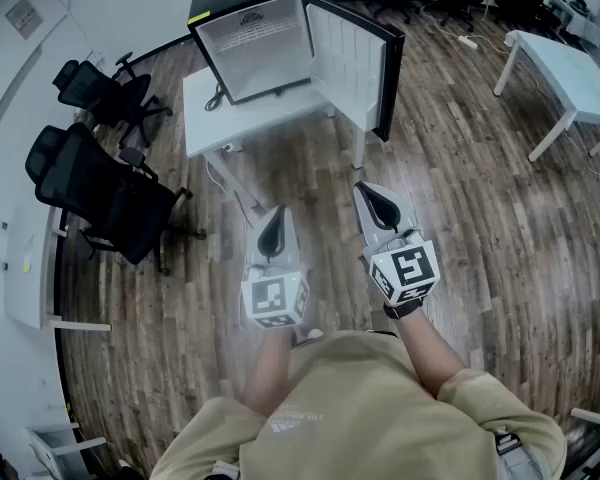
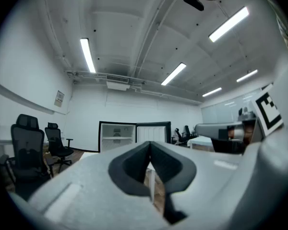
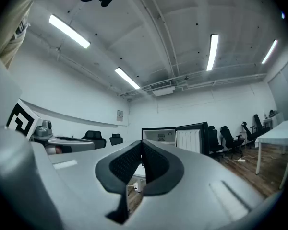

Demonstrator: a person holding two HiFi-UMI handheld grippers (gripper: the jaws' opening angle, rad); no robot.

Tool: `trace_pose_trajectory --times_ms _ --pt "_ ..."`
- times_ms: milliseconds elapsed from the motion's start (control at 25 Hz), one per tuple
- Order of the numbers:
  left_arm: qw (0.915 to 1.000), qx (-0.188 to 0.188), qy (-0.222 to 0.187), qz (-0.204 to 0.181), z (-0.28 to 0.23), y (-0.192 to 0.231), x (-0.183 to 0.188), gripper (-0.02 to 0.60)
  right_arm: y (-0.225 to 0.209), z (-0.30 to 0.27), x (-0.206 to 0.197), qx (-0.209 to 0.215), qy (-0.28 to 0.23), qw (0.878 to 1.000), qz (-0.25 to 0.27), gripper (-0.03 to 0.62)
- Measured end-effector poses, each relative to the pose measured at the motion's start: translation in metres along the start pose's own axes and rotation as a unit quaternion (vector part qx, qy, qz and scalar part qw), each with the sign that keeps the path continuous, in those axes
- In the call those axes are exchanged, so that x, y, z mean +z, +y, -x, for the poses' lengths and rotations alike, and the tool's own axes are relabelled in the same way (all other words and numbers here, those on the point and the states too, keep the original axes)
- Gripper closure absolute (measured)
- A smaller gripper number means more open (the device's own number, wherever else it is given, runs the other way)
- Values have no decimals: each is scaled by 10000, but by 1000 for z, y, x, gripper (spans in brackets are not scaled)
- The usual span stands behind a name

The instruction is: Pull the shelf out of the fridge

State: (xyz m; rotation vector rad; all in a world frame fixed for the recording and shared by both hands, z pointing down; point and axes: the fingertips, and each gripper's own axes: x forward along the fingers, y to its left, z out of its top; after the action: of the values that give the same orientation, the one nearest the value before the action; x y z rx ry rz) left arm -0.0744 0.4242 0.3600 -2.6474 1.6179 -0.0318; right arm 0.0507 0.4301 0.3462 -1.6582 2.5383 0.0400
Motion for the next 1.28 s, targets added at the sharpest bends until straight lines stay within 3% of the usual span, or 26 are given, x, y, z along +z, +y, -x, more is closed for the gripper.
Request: trace_pose_trajectory --times_ms 360,560,680,1080,1280 --pt "9987 279 418 107 -1 -4 -33 580 -17 0 -57 212 512 9934 -1008 589" --pt "9990 169 343 211 -44 15 -44 580 -31 -33 -81 203 771 9917 -1013 589" --pt "9987 144 337 357 -82 47 -56 580 -41 -79 -96 135 865 9909 -1018 589" --pt "9981 54 184 591 -194 195 -56 580 -2 -282 -98 738 720 9911 -840 589" --pt "9966 56 249 784 -240 239 -59 580 -20 -333 -116 539 977 9889 -979 589"
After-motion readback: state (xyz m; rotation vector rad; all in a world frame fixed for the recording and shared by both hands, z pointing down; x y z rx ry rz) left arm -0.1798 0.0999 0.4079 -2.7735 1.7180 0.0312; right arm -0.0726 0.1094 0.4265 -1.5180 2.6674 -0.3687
